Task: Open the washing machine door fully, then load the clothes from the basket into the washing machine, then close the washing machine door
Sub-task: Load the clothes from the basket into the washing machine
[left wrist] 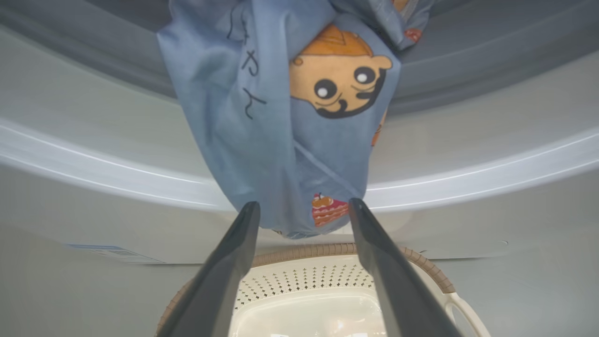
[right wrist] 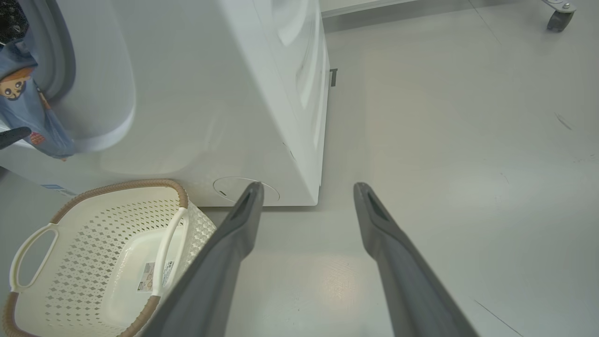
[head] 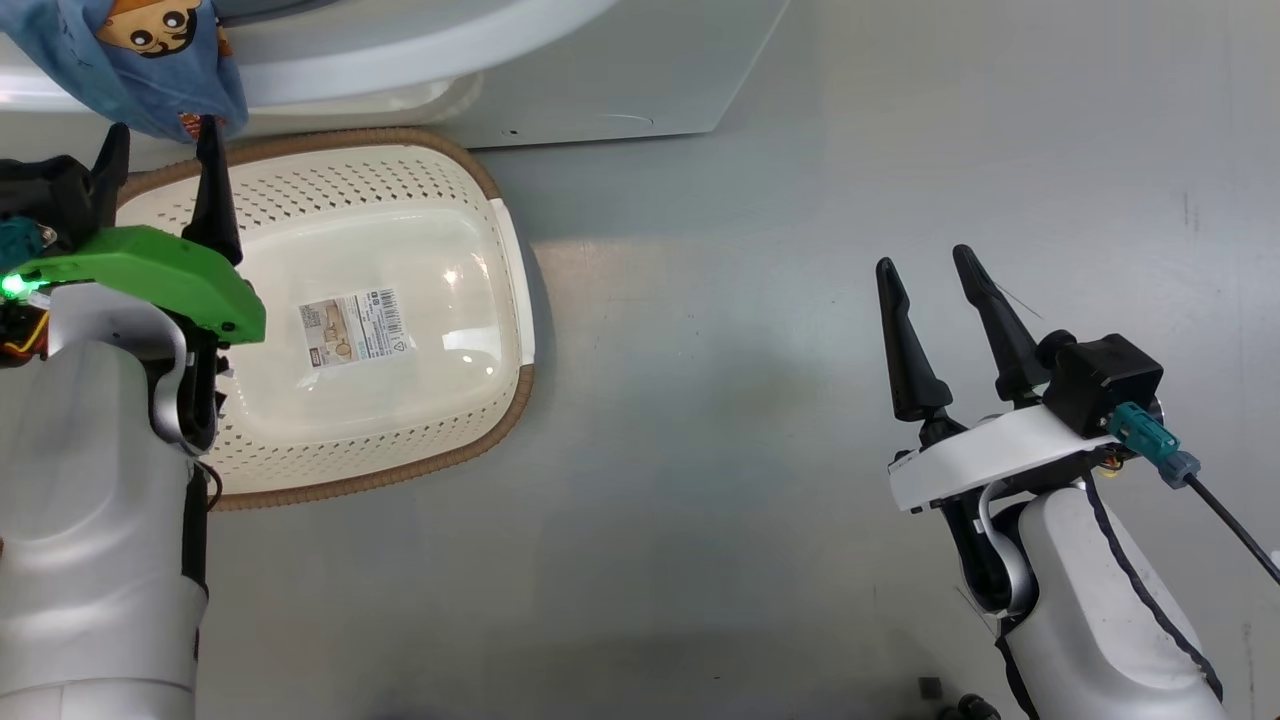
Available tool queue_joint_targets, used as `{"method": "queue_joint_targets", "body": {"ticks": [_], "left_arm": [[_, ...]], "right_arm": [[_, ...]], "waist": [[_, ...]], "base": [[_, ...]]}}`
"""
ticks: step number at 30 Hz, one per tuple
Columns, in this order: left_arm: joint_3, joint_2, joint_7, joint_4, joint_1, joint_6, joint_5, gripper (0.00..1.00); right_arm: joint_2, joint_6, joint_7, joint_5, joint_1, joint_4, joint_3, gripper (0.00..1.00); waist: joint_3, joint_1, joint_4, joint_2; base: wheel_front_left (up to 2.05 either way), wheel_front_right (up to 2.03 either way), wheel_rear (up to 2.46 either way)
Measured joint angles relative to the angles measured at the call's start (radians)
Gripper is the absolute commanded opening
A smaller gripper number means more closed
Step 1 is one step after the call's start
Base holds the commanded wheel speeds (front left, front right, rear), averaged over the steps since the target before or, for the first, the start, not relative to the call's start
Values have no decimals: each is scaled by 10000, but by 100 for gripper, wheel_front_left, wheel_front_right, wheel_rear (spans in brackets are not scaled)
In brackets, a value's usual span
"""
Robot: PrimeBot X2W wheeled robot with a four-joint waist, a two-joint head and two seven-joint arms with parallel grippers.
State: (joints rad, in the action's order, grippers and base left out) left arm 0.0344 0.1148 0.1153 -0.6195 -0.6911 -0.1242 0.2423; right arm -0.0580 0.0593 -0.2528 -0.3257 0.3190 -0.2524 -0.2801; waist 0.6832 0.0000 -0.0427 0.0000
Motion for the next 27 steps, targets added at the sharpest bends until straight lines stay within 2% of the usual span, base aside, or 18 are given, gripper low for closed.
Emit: {"method": "queue_joint_targets", "body": {"ticks": [11, 18, 19, 20, 21, 27], "left_arm": [[222, 29, -401, -598, -1017, 0, 648, 100], [-2, 52, -408, -825, -1490, -2, 941, 100], [-52, 56, -407, -832, -1506, -2, 943, 73], [-79, 52, -393, -836, -1527, -2, 957, 21], [-138, 56, -389, -842, -1542, -2, 993, 0], [-694, 136, 19, -832, -1547, -2, 997, 0]], "right_arm": [[0, -94, 0, -92, 3, 0, -102, 100], [0, -100, 0, -184, 12, 0, -123, 100], [2, -100, 0, -188, 16, 0, -127, 100], [2, -100, 0, -190, 20, 0, -127, 100], [0, -102, 0, -190, 22, 2, -127, 100], [4, -136, 0, -222, 49, 2, -102, 100]], "waist": [[154, 1, -141, 0], [267, 1, -229, 0], [278, 1, -241, 0], [289, 1, -252, 0], [297, 1, -261, 0], [313, 1, -264, 0]], "base": [[0, 0, 0], [0, 0, 0], [0, 0, 0], [0, 0, 0], [0, 0, 0], [0, 0, 0]]}}
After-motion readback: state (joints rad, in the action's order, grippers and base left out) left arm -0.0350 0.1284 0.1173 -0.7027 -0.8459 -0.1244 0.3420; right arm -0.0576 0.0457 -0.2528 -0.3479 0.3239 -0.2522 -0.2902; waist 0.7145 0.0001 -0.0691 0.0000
